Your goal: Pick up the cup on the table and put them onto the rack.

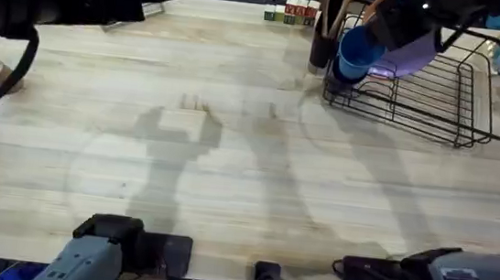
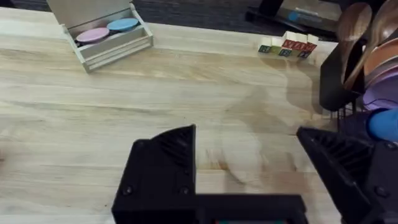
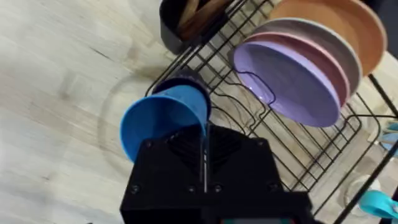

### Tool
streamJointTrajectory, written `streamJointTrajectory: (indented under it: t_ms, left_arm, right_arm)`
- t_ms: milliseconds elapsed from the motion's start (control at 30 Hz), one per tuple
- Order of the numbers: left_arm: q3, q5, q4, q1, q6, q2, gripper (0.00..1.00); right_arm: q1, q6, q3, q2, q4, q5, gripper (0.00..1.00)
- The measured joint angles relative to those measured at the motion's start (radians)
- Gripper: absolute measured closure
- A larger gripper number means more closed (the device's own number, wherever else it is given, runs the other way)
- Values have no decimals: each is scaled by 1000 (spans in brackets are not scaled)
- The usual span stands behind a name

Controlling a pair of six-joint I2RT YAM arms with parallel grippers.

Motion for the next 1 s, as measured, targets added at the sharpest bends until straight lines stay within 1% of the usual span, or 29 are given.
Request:
streamJointTrajectory:
  t_ms: [333,533,567,600,667,700,733,800,833,900,933,1000]
  left_arm:
    - [0,0,0,0,0,0,7]
    - [0,0,0,0,0,0,7]
    - [0,0,0,0,0,0,7]
    - [0,0,0,0,0,0,7]
    - [0,0,0,0,0,0,7]
    - [0,0,0,0,0,0,7]
    - [0,0,0,0,0,0,7]
    - [0,0,0,0,0,0,8]
    - [0,0,0,0,0,0,7]
    - [0,0,0,0,0,0,7]
    - [0,0,0,0,0,0,7]
    - [0,0,-1,0,0,0,7]
  right_arm:
    - [0,0,0,105,6,0,969]
    - [-4,0,0,114,8,1,969]
    - [-4,1,0,114,7,1,934]
    - [-4,1,0,114,7,0,821]
    - [-4,0,0,114,7,0,539]
    - [-4,-3,0,114,6,0,432]
    - [-4,-3,0,114,6,0,397]
    - [-3,-3,5,99,-7,0,273]
    - [-4,-3,9,89,-17,0,207]
    - [-4,-5,25,55,-44,0,44]
    - [-4,-4,32,33,-54,0,16]
    - [-4,-3,46,-19,-77,0,6]
